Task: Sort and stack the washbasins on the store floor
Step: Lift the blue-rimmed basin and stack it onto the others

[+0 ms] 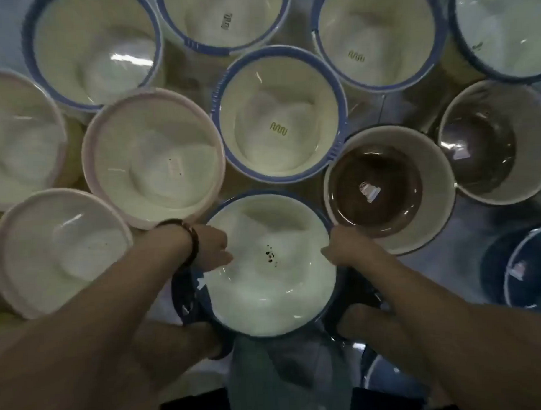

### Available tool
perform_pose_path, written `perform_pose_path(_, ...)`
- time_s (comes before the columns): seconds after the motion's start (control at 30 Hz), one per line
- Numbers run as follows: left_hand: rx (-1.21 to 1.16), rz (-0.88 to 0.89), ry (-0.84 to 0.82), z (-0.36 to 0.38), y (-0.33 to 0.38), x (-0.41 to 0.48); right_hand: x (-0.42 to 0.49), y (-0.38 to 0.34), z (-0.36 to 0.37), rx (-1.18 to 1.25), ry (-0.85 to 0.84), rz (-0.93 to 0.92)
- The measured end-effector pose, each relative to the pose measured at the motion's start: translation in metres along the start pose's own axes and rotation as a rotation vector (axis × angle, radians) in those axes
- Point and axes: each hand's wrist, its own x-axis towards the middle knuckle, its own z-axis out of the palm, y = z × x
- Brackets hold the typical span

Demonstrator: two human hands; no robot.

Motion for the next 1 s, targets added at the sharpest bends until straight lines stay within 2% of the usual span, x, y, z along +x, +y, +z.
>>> perform_pose_path(0.03, 0.017, 0.020, -0.067, -0.001, 0.003, 0.003, 0.017, -0.001, 0.008, -0.062, -0.067, 0.037)
perform_pose_path(0.17, -0.018, 0.030, 0.106, -0.004, 0.000, 0.010, 0.056, 0.003, 0.025, -0.054, -0.256, 0.168)
perform_pose_path(0.33, 0.104, -0.074, 0.187, -0.001, -0.004, -0.006, 0.027, 0.012, 0.043, -0.040, -0.205, 0.123)
perform_pose_path(0.4, 0.135, -0.097, 0.231, 0.008, 0.001, -0.014, 0.020, 0.023, 0.050, 0.077, -0.203, 0.145)
perform_pose_path(0.47, 0.137, -0.093, 0.234, 0.014, 0.007, -0.016, 0.022, 0.033, 0.046, 0.296, -0.236, 0.188)
perform_pose_path(0.6, 0.057, 0.000, 0.339, 0.018, 0.021, -0.031, 0.052, 0.055, 0.059, 0.508, -0.233, 0.159)
perform_pose_path(0.7, 0.101, -0.020, 0.344, 0.022, 0.033, -0.040, 0.036, 0.044, 0.071, 0.601, -0.143, 0.159)
perform_pose_path(0.83, 0.070, -0.065, 0.312, 0.018, 0.032, -0.047, -0.011, 0.015, 0.065, 0.578, -0.034, 0.082)
perform_pose_path(1.0, 0.057, -0.097, 0.425, 0.015, 0.030, -0.064, -0.057, 0.009, 0.044, 0.556, 0.101, -0.022)
